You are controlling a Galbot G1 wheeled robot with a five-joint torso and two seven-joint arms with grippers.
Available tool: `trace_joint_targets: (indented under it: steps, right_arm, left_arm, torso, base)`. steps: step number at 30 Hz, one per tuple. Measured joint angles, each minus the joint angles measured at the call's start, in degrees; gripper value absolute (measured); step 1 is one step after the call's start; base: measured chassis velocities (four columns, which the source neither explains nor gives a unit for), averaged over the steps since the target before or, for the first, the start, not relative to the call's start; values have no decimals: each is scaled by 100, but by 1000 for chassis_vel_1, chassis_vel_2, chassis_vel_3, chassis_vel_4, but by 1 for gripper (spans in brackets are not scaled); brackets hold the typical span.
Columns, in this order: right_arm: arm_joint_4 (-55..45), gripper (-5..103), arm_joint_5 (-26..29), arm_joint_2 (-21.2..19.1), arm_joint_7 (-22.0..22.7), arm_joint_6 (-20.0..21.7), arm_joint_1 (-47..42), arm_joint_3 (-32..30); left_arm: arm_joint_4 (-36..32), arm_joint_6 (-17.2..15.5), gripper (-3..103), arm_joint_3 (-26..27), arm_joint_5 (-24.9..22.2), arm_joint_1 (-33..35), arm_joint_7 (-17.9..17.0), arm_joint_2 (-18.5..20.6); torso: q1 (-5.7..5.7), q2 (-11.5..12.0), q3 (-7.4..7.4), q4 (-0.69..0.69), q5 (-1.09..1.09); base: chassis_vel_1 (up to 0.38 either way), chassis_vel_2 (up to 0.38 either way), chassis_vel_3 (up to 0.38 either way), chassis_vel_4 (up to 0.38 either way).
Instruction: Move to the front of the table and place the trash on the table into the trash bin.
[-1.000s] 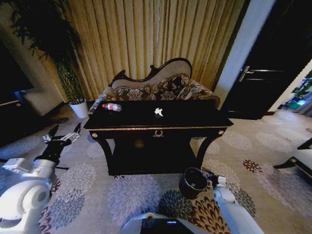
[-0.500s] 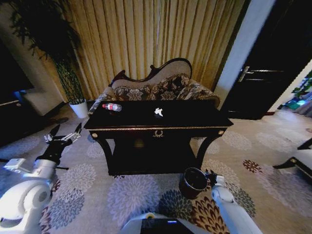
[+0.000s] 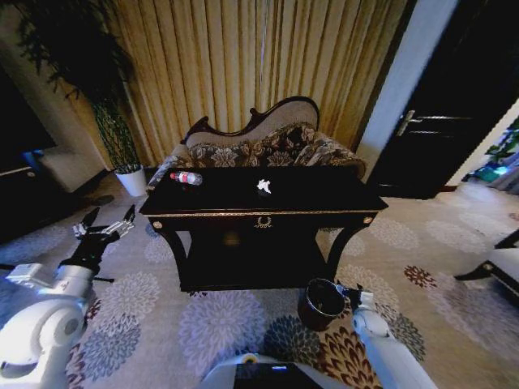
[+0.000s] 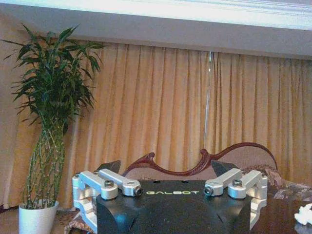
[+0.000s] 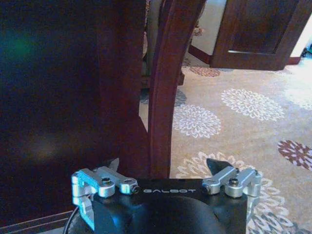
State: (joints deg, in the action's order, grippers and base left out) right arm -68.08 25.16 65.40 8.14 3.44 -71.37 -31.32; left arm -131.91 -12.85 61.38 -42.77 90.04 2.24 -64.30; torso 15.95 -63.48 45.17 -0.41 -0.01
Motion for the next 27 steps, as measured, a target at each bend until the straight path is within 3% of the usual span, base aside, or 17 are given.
trace_joint_targets:
  steps: [27]
  right_arm:
    - [-58,100,10,52,3,25,-24,-20]
  left_arm:
    - [32,32,100,-15,2,2,5,17]
  torso:
    - [0,0,0,0,0]
  base:
    - [0,0,0,0]
